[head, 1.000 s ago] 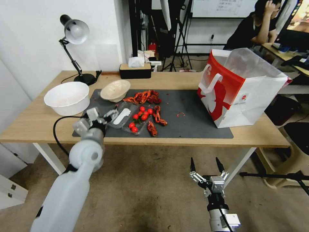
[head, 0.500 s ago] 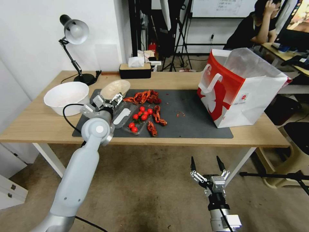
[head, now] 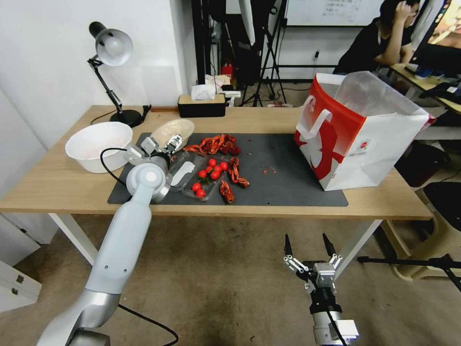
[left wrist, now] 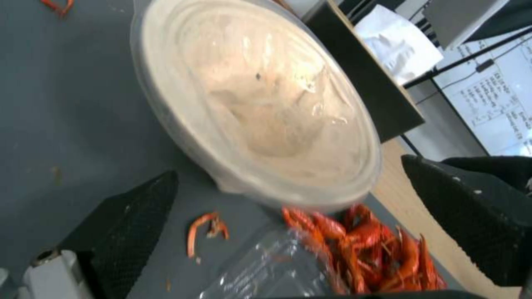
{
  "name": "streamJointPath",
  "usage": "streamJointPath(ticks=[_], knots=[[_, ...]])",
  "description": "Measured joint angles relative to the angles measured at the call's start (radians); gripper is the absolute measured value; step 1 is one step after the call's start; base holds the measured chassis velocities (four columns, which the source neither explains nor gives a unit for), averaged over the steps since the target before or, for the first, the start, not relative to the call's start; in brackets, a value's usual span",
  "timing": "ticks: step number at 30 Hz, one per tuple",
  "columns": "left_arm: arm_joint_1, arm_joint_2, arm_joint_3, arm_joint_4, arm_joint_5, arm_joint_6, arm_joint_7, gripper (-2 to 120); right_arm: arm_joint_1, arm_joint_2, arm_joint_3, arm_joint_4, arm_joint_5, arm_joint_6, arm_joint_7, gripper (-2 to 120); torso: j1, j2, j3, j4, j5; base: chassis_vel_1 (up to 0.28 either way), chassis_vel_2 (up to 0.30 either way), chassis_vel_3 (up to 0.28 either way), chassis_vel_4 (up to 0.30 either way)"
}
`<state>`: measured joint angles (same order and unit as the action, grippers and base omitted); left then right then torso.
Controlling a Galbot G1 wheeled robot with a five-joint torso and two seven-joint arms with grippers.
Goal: Pick up the trash from the table and place it into the takeout bag.
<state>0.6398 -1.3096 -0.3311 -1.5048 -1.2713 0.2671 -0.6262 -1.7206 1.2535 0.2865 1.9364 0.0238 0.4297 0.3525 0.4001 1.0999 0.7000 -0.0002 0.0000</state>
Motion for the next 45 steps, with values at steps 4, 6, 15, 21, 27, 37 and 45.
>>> streamJointPath(ticks=[4, 6, 15, 21, 27, 37, 45], knots=[[-0.005, 0.002, -0.001, 0.009, -0.007, -0.004, -0.003, 87, -0.002, 0.001, 0.0, 0.001, 0.001, 0.0, 0.001, 100, 0.0, 0.0, 0.0, 0.0002, -0.0002, 0.0, 0.0, 0.0, 0.0], [-0.008, 0.005, -0.002, 0.015, -0.01, -0.005, -0.003, 77, -0.001, 0.002, 0.0, 0.001, 0.001, 0.0, 0.001, 100, 0.0, 0.0, 0.0, 0.0003, -0.0001, 0.0, 0.0, 0.0, 0.0], [-0.013, 0.008, -0.005, 0.018, -0.021, -0.01, -0.001, 47, -0.002, 0.0, 0.002, 0.009, 0.001, -0.002, 0.003, 100, 0.0, 0.0, 0.0, 0.0003, -0.0001, 0.0, 0.0, 0.0, 0.0], [-0.009, 0.006, -0.005, 0.012, -0.021, -0.01, 0.002, 27, -0.006, -0.001, 0.003, 0.012, 0.001, -0.002, 0.003, 100, 0.0, 0.0, 0.0, 0.0002, -0.0001, 0.0, 0.0, 0.0, 0.0], [-0.004, 0.002, -0.005, 0.007, -0.021, -0.012, 0.007, 2, -0.007, -0.001, 0.004, 0.013, 0.001, -0.002, 0.003, 100, 0.0, 0.0, 0.0, 0.0002, 0.0, 0.0, 0.0, 0.0, 0.0], [0.01, 0.001, -0.002, -0.005, -0.018, -0.019, 0.018, 0, -0.007, 0.001, 0.002, 0.014, 0.0, -0.002, 0.003, 100, 0.0, 0.0, 0.0, 0.0002, 0.0, 0.0, 0.0, 0.0, 0.0], [0.026, 0.007, 0.002, -0.058, 0.009, -0.044, 0.063, 0, -0.008, 0.002, -0.006, 0.015, -0.004, -0.002, 0.001, 100, 0.0, 0.0, 0.0, 0.0002, 0.0, 0.0, 0.0, 0.0, 0.0]])
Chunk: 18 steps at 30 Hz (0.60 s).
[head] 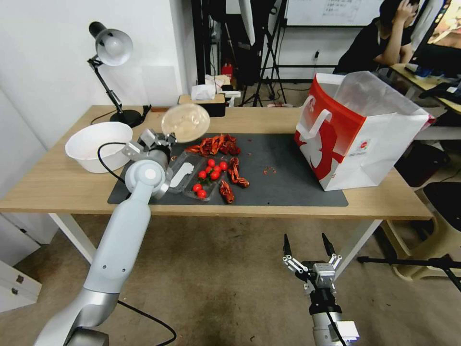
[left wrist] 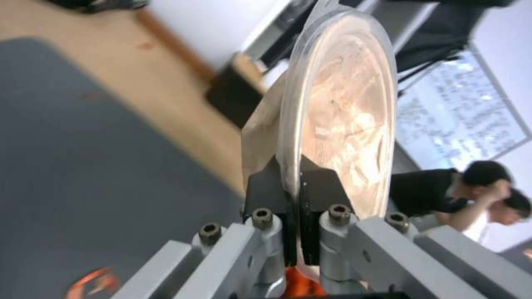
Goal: Pick up the trash from the table and place it into the takeout bag.
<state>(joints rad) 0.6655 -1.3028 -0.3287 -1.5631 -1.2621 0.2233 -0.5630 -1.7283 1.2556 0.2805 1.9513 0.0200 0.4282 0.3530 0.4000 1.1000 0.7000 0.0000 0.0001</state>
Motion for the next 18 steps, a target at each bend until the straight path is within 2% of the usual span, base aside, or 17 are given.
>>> streamJointPath(ticks=[7, 11, 13, 14, 16, 18], knots=[[-0.051, 0.025, 0.047, -0.085, 0.006, -0.009, 0.031, 0, -0.009, -0.029, 0.013, 0.028, 0.003, -0.005, -0.009, 100, 0.0, 0.0, 0.0, 0.0001, 0.0, 0.0, 0.0, 0.0, 0.0], [-0.117, 0.025, 0.097, -0.091, 0.004, -0.002, 0.032, 0, -0.011, -0.035, 0.019, 0.036, 0.005, -0.008, -0.009, 100, 0.0, 0.0, 0.0, 0.0002, -0.0002, 0.0, 0.0, 0.0, 0.0], [-0.209, -0.001, 0.138, -0.057, 0.004, 0.009, 0.031, 0, -0.015, -0.036, 0.023, 0.04, 0.005, -0.009, -0.008, 100, 0.0, 0.0, 0.0, 0.0001, 0.0, 0.0, 0.0, 0.0, 0.0], [-0.209, -0.001, 0.138, -0.057, 0.004, 0.009, 0.031, 0, -0.015, -0.036, 0.023, 0.04, 0.005, -0.009, -0.008, 100, 0.0, 0.0, 0.0, 0.0001, 0.0, 0.0, 0.0, 0.0, 0.0], [-0.334, -0.034, 0.216, 0.0, 0.004, 0.012, 0.032, 0, -0.02, -0.032, 0.024, 0.043, 0.005, -0.009, -0.008, 100, 0.0, 0.0, 0.0, -0.0002, 0.0002, 0.0, 0.0, 0.0, 0.0], [-0.452, -0.063, 0.33, 0.05, 0.007, 0.012, 0.052, 0, -0.021, -0.024, 0.024, 0.044, 0.005, -0.009, -0.007, 100, 0.0, 0.0, 0.0, 0.0001, 0.0003, 0.0, 0.0, 0.0, 0.0]])
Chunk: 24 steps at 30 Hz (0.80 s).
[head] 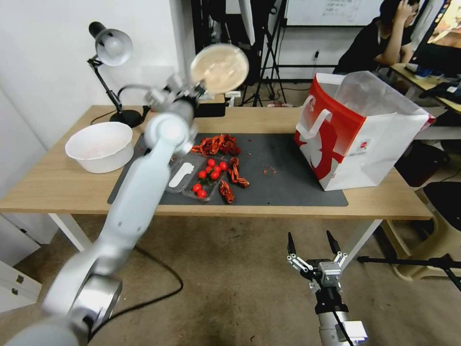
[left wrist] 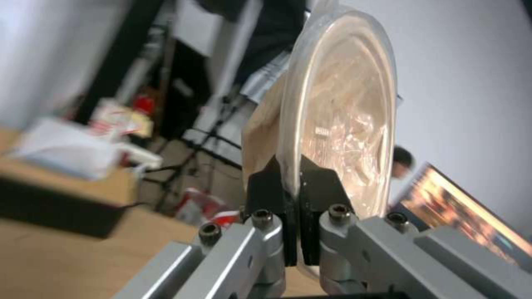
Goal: Pick up the trash from the table and place it into the takeout bag.
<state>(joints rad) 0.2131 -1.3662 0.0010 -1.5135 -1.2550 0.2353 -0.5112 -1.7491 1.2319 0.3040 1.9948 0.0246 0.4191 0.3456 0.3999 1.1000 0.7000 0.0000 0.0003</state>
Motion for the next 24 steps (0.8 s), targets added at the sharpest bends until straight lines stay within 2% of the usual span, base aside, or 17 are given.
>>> streamJointPath(ticks=[1, 4, 5, 7, 8, 11, 12, 16, 20, 23, 24], knots=[[0.0, 0.0, 0.0, 0.0, 0.0, 0.0, 0.0, 0, 0.0, 0.0, 0.0, 0.0, 0.0, 0.0, 0.0, 100, 0.0, 0.0, 0.0, 0.0, 0.0, 0.0, 0.0, 0.0, 0.0], [-0.094, -0.022, 0.122, 0.032, 0.033, -0.005, 0.055, 0, -0.003, 0.005, -0.001, 0.001, -0.001, 0.0, 0.0, 100, 0.0, 0.0, 0.0, -0.0004, 0.0001, 0.0, 0.0, 0.0, 0.0], [-0.094, -0.022, 0.122, 0.032, 0.033, -0.005, 0.055, 0, -0.003, 0.005, -0.001, 0.001, -0.001, 0.0, 0.0, 100, 0.0, 0.0, 0.0, -0.0004, 0.0001, 0.0, 0.0, 0.0, 0.0], [-0.137, -0.031, 0.193, 0.044, 0.064, -0.013, 0.103, 0, -0.005, 0.008, 0.0, -0.001, -0.001, 0.002, 0.001, 100, 0.0, 0.0, 0.0, 0.0, -0.0002, 0.0, 0.0, 0.0, 0.0], [-0.137, -0.031, 0.193, 0.044, 0.064, -0.013, 0.103, 0, -0.005, 0.008, 0.0, -0.001, -0.001, 0.002, 0.001, 100, 0.0, 0.0, 0.0, 0.0, -0.0002, 0.0, 0.0, 0.0, 0.0], [-0.183, -0.053, 0.273, 0.071, 0.145, -0.034, 0.179, 0, -0.009, 0.013, 0.002, -0.005, -0.002, 0.007, 0.002, 100, 0.0, 0.0, 0.0, 0.0, -0.0002, 0.0, 0.0, 0.0, 0.0], [-0.183, -0.053, 0.273, 0.071, 0.145, -0.034, 0.179, 0, -0.009, 0.013, 0.002, -0.005, -0.002, 0.007, 0.002, 100, 0.0, 0.0, 0.0, 0.0, -0.0002, 0.0, 0.0, 0.0, 0.0], [-0.226, -0.072, 0.356, 0.11, 0.293, -0.066, 0.285, 0, -0.011, 0.014, 0.005, -0.007, -0.002, 0.01, 0.004, 100, 0.0, 0.0, 0.0, -0.0001, -0.0002, 0.0, 0.0, 0.0, 0.0], [-0.238, -0.07, 0.4, 0.115, 0.353, -0.059, 0.323, 0, -0.012, 0.015, 0.006, -0.009, -0.002, 0.013, 0.004, 100, 0.0, 0.0, 0.0, 0.0, -0.0003, 0.0, 0.0, 0.0, 0.0], [-0.25, -0.061, 0.458, 0.131, 0.504, -0.055, 0.39, 0, -0.015, 0.017, 0.006, -0.013, -0.002, 0.017, 0.005, 100, 0.0, 0.0, 0.0, 0.0, -0.0003, 0.0, 0.0, 0.0, 0.0], [-0.25, -0.061, 0.458, 0.131, 0.504, -0.055, 0.39, 0, -0.015, 0.017, 0.006, -0.013, -0.002, 0.017, 0.005, 100, 0.0, 0.0, 0.0, 0.0, -0.0003, 0.0, 0.0, 0.0, 0.0]])
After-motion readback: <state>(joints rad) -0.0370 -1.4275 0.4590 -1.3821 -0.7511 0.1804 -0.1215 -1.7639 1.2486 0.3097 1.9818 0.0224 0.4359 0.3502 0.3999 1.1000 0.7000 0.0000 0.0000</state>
